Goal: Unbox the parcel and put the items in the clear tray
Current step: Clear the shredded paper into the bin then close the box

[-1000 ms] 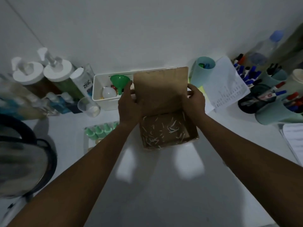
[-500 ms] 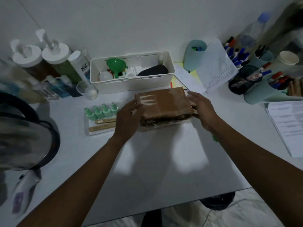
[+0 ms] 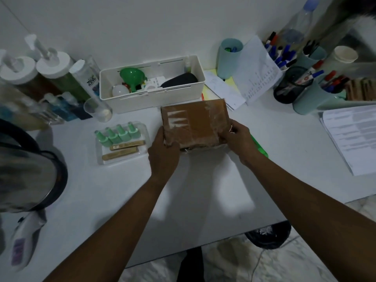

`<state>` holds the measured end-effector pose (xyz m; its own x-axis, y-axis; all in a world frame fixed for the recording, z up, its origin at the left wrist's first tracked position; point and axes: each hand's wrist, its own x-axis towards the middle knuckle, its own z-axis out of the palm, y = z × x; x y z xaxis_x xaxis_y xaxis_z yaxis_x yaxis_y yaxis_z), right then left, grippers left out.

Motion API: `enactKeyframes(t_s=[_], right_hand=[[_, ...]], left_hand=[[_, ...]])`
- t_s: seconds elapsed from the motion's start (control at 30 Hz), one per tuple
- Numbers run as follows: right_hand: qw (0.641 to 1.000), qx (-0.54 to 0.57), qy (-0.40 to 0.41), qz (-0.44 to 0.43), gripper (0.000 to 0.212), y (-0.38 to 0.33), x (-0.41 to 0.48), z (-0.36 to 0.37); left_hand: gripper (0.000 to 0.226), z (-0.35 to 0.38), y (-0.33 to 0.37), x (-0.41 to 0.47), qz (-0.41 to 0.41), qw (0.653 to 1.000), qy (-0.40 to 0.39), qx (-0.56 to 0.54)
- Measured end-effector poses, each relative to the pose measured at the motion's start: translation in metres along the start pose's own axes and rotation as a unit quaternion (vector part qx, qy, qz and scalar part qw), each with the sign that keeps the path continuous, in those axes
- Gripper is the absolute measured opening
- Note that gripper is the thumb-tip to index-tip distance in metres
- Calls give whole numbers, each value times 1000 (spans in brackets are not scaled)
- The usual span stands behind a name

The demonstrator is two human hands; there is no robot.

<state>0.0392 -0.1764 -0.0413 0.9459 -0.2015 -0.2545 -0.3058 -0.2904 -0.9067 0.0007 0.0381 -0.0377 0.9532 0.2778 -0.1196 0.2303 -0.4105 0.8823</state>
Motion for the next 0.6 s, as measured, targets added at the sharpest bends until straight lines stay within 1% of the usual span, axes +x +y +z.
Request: enactKeyframes(t_s=[0.13,0.2,0.3,0.37,0.47,0.57,0.6], right_hand=[[998,55,14,11,28,2,-35,-36],[994,103,25,30,32,7,-60,-64],[985,155,47,66,33,24,-105,-114],[981,161,63,83,33,43,-138,-151],[975,177,91,99,36,78,-191,-208],[964,198,130,121,38,115,-247,-262],[959,206,143,129,38,127,-264,-278]], left_hand=[[37,15,18,-32,25,999,34,-10],[41,26,32,-57,56,998,37,-15],[39,50,49,-100,111,993,51,-1],[42,70,60,-136,96,995,26,-6],[54,104,71,-195,76,996,-34,-34],[70,145,81,-253,63,993,-85,-54],[71,159,84,-272,58,992,-100,-55]])
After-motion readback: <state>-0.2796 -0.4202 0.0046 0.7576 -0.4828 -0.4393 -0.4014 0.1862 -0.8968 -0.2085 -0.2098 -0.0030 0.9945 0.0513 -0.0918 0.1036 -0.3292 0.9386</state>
